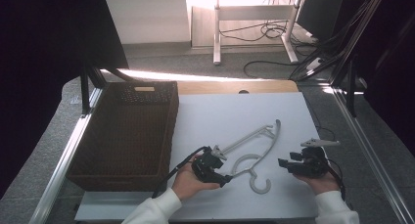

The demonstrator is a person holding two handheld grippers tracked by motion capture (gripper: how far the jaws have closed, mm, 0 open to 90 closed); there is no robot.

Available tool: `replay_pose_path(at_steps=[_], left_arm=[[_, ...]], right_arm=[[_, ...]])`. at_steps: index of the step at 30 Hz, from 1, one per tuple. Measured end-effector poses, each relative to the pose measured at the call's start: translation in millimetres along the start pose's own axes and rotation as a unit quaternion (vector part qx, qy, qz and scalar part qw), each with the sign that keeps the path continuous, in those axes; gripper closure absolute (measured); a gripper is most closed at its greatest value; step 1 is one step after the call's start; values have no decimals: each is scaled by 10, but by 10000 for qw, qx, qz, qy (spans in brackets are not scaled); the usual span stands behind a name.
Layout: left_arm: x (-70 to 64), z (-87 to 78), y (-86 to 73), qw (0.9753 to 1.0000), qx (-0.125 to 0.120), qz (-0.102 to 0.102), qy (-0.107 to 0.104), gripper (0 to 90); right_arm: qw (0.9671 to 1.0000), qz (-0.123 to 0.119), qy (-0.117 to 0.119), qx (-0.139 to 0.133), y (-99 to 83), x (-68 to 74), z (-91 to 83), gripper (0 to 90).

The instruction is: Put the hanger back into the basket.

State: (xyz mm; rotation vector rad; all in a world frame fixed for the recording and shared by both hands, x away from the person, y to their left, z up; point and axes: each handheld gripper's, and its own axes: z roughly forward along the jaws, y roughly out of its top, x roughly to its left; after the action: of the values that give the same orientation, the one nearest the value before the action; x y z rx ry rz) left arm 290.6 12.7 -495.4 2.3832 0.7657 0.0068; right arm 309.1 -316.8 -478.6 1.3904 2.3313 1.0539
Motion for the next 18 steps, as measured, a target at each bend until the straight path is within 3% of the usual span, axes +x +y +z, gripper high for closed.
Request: replay_pose_path(at_steps=[6, 18], left_arm=[[-24, 121, 27, 9995, 214, 250, 10, 449], [-45, 244, 41, 9987, 383, 330, 65, 585]], right_arm=[[10000, 3, -17, 7, -4, -4, 0, 390], [10000, -4, -38, 16, -8, -12, 4, 388]])
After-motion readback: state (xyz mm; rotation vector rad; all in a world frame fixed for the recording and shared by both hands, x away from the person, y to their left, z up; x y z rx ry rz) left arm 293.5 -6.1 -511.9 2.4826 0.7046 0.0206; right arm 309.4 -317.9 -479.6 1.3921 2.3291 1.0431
